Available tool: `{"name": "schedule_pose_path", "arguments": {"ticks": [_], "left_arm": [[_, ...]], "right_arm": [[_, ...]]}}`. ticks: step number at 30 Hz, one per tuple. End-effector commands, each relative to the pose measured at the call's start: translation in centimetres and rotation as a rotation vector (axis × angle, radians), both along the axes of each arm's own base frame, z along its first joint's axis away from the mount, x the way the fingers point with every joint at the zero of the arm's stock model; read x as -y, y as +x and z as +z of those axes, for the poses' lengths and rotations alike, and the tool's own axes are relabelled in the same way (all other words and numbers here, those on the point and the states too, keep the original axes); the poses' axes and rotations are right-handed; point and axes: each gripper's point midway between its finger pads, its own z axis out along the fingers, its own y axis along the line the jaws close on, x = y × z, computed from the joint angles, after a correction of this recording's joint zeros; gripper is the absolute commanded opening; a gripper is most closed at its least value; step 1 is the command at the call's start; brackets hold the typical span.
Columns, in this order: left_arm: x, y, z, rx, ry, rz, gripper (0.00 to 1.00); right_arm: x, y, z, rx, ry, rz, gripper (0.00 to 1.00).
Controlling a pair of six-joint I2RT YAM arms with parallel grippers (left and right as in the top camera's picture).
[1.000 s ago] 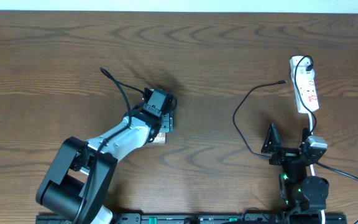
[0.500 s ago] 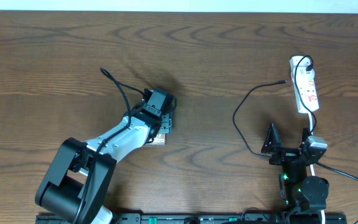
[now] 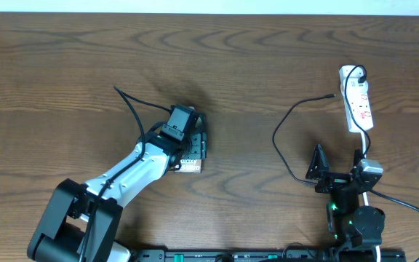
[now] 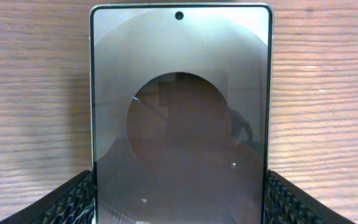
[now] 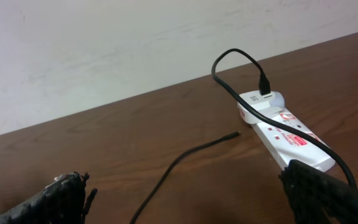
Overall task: Plug charger to phone and switch on socket
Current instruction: 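Grasp the phone's edge with the left gripper and lift it, then rotate the held phone upright on its edge with the left gripper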
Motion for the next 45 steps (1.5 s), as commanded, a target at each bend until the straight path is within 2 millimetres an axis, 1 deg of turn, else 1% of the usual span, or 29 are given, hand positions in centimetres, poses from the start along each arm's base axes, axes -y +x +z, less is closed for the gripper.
{"name": "schedule_pose_path", "arguments": {"ticks": [1,4,9,10,15,19,24,28,36,45], "left_arm": [[1.5,-0.2,1.0,-0.001,-0.081,-0.039,0.59],[2.2,-0.3,1.2,-0.014,-0.128,-0.037,0.58],[4.0,-0.6,1.9,-0.024,-0.223,-0.086,0.58],[4.7,-0.7,2.3,-0.030,-0.262,-0.103,0.59],[6.4,-1.1,3.3,-0.058,-0.379,-0.121,0.58],[7.2,-1.0,4.4,-0.098,-0.490,-0.101,0.58],[7.1,-0.6,5.7,-0.173,-0.629,-0.022,0.58],[7.5,-0.4,7.2,-0.231,-0.750,0.018,0.58],[9.6,-0.7,11.2,-0.305,-0.964,-0.040,0.58],[10.7,-1.1,14.2,-0.353,-1.091,-0.099,0.58]], "right_arm": [[-0.1,0.0,-0.1,-0.003,-0.012,0.007,0.99],[-0.1,0.0,-0.1,-0.003,-0.012,0.007,0.99],[-0.1,0.0,-0.1,-0.003,-0.012,0.007,0.99],[-0.1,0.0,-0.1,-0.003,-0.013,0.007,0.99],[-0.1,0.0,-0.1,-0.003,-0.013,0.007,0.99],[-0.1,0.0,-0.1,-0.003,-0.012,0.007,0.99],[-0.1,0.0,-0.1,-0.003,-0.012,0.007,0.99],[-0.1,0.0,-0.1,-0.003,-0.013,0.007,0.99],[-0.1,0.0,-0.1,-0.004,-0.012,0.007,0.99],[-0.1,0.0,-0.1,-0.004,-0.013,0.007,0.99]]}}
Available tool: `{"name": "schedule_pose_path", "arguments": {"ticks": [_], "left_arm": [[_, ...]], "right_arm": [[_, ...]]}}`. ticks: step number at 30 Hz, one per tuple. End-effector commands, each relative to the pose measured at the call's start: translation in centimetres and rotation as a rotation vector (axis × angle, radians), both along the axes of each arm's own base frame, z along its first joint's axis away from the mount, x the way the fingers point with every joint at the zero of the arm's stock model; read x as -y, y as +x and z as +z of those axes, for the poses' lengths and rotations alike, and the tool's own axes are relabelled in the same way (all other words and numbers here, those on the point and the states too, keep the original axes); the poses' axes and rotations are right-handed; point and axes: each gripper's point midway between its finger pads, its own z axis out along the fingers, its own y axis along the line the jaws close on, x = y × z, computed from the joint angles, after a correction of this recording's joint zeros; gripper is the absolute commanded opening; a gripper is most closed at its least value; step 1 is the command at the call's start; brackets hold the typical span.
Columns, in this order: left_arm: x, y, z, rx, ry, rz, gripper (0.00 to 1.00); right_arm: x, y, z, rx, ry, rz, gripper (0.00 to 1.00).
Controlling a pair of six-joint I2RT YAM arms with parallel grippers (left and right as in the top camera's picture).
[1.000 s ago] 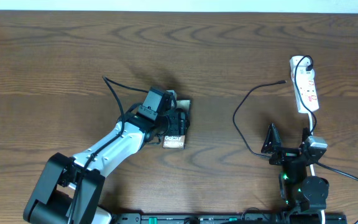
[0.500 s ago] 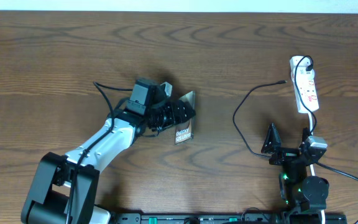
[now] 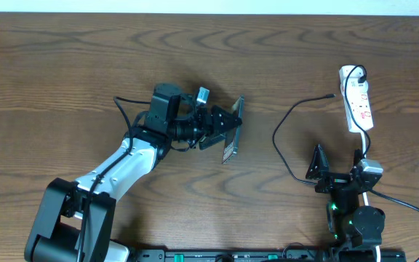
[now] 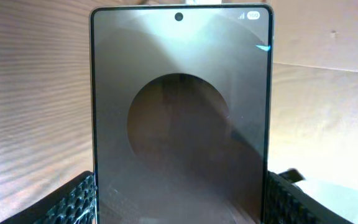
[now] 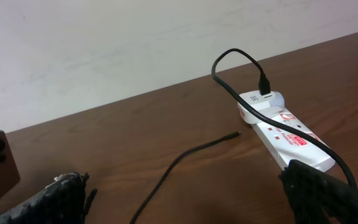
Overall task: Plug charger to phone and switch on socket
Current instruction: 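Rotate the held phone upright on its edge with the left gripper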
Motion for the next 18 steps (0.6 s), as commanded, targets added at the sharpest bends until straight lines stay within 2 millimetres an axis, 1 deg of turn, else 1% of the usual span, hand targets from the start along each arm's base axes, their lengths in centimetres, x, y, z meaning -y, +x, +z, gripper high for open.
{"name": "schedule_pose_path", "arguments": {"ticks": [1,7,11,18], "left_arm": [[0.5,-1.1,2.3,-0.027,-0.084,-0.061,0.58],[0.5,-1.4,2.5,-0.038,-0.097,-0.077,0.58],[0.6,-1.6,2.7,-0.084,-0.113,-0.081,0.58],[0.8,-1.4,3.4,-0.040,-0.133,-0.091,0.58]], "right_arm": [[-0.1,0.0,-0.1,-0.004,-0.012,0.007,0.99],[-0.1,0.0,-0.1,-0.004,-0.013,0.007,0.99],[-0.1,0.0,-0.1,-0.004,-0.013,0.007,0.99],[-0.1,0.0,-0.1,-0.004,-0.012,0.007,0.99]]}}
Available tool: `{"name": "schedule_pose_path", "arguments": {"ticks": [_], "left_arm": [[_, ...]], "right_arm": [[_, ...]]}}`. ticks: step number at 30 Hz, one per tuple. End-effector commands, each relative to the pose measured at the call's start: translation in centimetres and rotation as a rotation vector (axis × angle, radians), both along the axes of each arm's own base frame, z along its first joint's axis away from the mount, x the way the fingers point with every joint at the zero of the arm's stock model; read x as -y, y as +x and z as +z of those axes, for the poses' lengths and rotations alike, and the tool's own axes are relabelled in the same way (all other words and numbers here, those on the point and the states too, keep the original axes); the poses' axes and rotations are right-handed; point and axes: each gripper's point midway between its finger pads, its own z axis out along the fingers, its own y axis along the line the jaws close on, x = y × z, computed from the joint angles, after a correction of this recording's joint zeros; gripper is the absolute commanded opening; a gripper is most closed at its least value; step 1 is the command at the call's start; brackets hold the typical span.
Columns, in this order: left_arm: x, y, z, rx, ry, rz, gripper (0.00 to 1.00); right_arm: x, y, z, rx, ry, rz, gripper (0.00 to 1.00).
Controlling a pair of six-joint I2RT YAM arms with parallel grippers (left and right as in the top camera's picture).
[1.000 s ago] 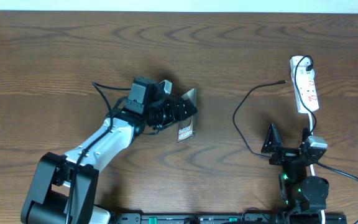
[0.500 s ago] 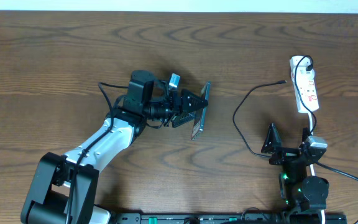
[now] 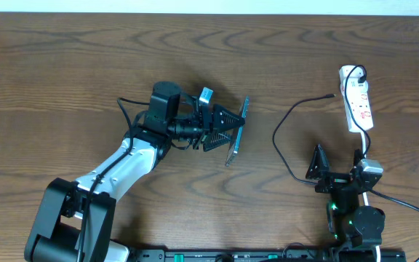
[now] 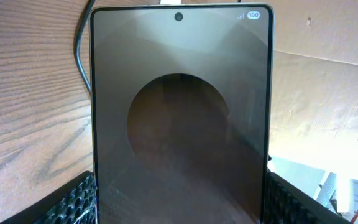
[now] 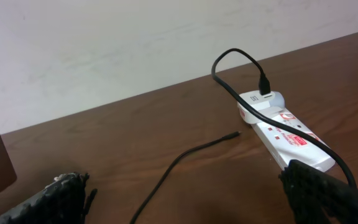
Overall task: Plug charger to phone and switch on socket
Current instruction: 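Rotate the held phone upright on its edge with the left gripper, then reach the right gripper to the phone and grasp its edge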
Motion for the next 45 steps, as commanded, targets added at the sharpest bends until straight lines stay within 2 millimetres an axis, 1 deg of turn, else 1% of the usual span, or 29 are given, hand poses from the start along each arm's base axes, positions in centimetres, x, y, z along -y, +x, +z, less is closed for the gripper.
{"name": "schedule_pose_path", "arguments": {"ticks": [1,24,26,28,29,30,31,33,37,39,45], "left_arm": [[0.1,-0.4,1.7,0.036,-0.044,-0.034,0.58],[0.2,-0.3,1.9,0.042,-0.050,-0.032,0.58],[0.2,-0.3,1.9,0.042,-0.050,-0.032,0.58],[0.2,-0.3,1.9,0.042,-0.050,-0.032,0.58],[0.2,-0.3,1.9,0.030,-0.051,-0.029,0.58],[0.2,-0.3,1.9,0.020,-0.051,-0.027,0.58],[0.2,-0.3,1.9,-0.005,-0.052,-0.021,0.58],[0.2,-0.3,1.9,-0.043,-0.054,-0.012,0.58],[0.2,-0.3,1.9,-0.085,-0.056,-0.002,0.58],[0.2,-0.3,1.9,-0.108,-0.058,0.004,0.58],[0.2,-0.3,1.9,-0.133,-0.059,0.010,0.58]], "right_arm": [[-0.1,0.0,-0.1,-0.004,-0.012,0.007,0.99],[-0.2,0.0,-0.1,-0.004,-0.010,0.010,0.99],[-1.2,0.0,-0.2,-0.007,0.045,0.062,0.99],[-2.6,-0.2,-0.1,-0.013,0.170,0.137,0.99],[-3.8,-0.4,0.1,-0.027,0.329,0.199,0.99],[-4.5,-0.5,0.1,-0.041,0.412,0.233,0.99],[-6.2,-1.0,0.4,-0.074,0.545,0.320,0.99],[-8.2,-1.9,0.6,-0.122,0.634,0.440,0.99],[-11.0,-3.6,0.7,-0.190,0.657,0.619,0.99],[-11.7,-4.3,0.6,-0.211,0.657,0.675,0.99],[-11.8,-4.4,0.6,-0.214,0.656,0.683,0.99]]}}
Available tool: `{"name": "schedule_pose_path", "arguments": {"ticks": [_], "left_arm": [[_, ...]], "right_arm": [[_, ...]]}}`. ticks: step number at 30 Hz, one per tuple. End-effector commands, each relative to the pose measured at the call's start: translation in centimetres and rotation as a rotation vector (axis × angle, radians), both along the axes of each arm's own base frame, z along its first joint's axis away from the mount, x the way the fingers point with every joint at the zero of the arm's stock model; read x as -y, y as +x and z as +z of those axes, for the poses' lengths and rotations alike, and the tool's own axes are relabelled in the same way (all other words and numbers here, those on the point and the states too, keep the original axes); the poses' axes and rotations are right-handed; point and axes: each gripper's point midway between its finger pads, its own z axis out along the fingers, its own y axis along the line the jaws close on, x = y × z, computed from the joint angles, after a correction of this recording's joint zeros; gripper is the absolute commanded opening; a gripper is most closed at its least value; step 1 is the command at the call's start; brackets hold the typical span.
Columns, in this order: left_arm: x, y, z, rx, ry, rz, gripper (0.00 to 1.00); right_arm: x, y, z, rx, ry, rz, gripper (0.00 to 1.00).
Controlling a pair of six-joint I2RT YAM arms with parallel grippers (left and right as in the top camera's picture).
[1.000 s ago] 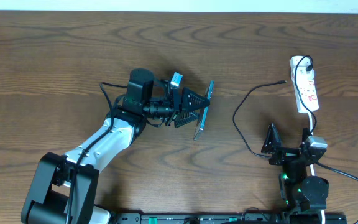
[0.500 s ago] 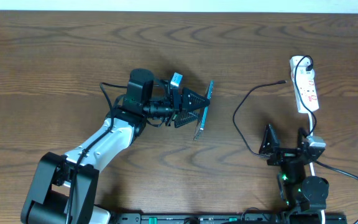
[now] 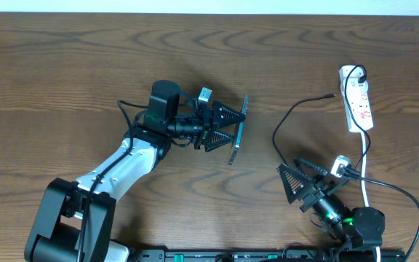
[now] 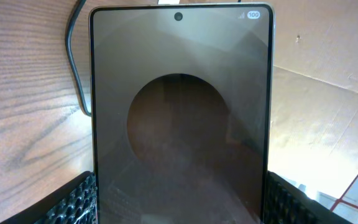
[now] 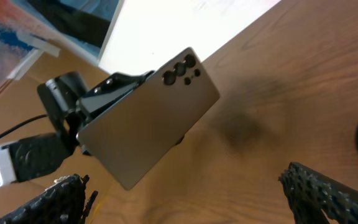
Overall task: Plug charger to phone and switch on socket
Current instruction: 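Reach the right gripper to the phone and grasp its edge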
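Note:
My left gripper (image 3: 228,128) is shut on the phone (image 3: 236,131), which it holds off the table at mid-table, standing on edge in the overhead view. The phone's dark screen (image 4: 179,118) fills the left wrist view, with a finger (image 4: 73,199) at each lower side. My right gripper (image 3: 289,185) is open and empty, pointing left at the phone's grey back (image 5: 148,118). The black charger cable (image 3: 276,142) loops across the table, with its loose plug end (image 3: 332,95) lying near the white socket strip (image 3: 356,98).
The dark wooden table (image 3: 64,65) runs wide to the left and back. A second cable (image 3: 413,204) trails from the strip past my right arm's base. My left arm (image 3: 122,171) stretches from the front left.
My right gripper faced the socket strip; now it sits lower and further left, turned toward the phone. My left gripper holds the phone almost where it was.
My left gripper was down on the phone lying flat at the table's middle left. Then it held the phone raised and on edge further right, then a little further right still. My right arm stayed still until it turned toward the phone.

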Motion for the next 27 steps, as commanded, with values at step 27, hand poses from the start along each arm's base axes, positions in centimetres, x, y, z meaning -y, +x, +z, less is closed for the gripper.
{"name": "schedule_pose_path", "arguments": {"ticks": [27], "left_arm": [[0.0,-0.5,1.4,-0.044,-0.036,-0.014,0.58]], "right_arm": [[4.4,-1.6,5.2,-0.189,-0.528,-0.142,0.88]]}}
